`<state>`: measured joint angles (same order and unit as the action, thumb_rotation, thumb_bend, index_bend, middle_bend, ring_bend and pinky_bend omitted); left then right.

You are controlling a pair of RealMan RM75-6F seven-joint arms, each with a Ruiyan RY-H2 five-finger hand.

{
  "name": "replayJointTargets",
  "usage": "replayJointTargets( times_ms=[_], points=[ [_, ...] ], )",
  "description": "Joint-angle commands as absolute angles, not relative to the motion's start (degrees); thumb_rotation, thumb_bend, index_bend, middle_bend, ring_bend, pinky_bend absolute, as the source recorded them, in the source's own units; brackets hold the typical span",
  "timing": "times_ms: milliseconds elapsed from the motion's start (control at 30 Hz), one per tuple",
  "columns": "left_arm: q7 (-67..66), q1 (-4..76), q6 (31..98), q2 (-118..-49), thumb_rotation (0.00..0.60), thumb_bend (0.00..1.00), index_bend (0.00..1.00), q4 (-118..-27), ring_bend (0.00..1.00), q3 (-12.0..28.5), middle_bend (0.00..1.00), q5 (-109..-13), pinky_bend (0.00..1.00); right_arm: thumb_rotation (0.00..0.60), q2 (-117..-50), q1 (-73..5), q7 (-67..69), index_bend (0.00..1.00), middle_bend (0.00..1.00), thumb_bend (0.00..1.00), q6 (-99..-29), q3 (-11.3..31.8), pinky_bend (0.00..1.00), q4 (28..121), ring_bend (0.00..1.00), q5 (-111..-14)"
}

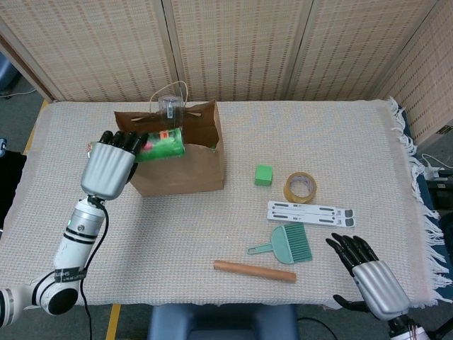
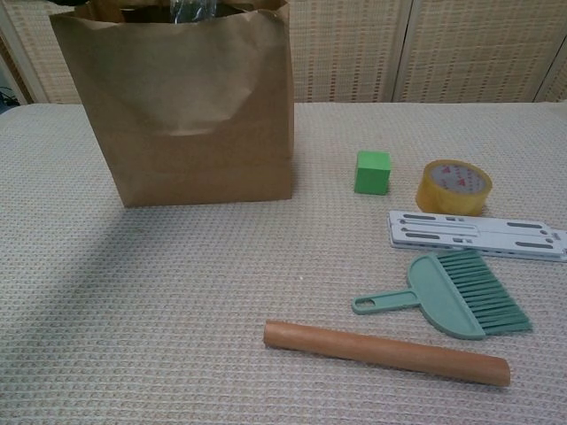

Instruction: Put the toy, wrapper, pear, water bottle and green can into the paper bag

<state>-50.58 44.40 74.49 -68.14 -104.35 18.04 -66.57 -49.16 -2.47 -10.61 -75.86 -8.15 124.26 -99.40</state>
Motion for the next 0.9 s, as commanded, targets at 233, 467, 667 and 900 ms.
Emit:
replayJointTargets(
  times_ms=[233,467,667,900],
  points=[
    [-57.05,49.57,71.92,-68.00,0.600,0.61,0.64,-93.69,0.64,18.60,0.67,-69.02,0.82,0.600,-48.95,-2.57,-10.47,0.00,0.00,0.06,-75.90,-7.92,0.00,124.25,0.00,-98.85],
    [-59.55,51.23,70.29,-67.23,0.600,0.61,0.66,-85.97,0.65,17.28,0.69,-71.22,0.84,0.600,-49.01,-2.49,-10.63,0.00,0.00,0.06,-76.11,-7.81,0.00,124.27,0.00,-98.67],
    [-59.62,50.46,69.13,-65.95,0.600,0.61,0.67,-80.91,0.66,14.30,0.69,-73.69,0.84,0.600,-49.02,-2.69,-10.65,0.00,0.00,0.06,-75.82,-7.56,0.00,124.29,0.00,-97.94],
    [-57.96,48.87,68.29,-63.98,0.600,0.61,0.67,-78.11,0.66,9.62,0.69,-79.60,0.84,0.600,-49.07,-2.72,-10.86,0.00,0.00,0.06,-75.80,-7.54,0.00,124.48,0.00,-97.95]
  ],
)
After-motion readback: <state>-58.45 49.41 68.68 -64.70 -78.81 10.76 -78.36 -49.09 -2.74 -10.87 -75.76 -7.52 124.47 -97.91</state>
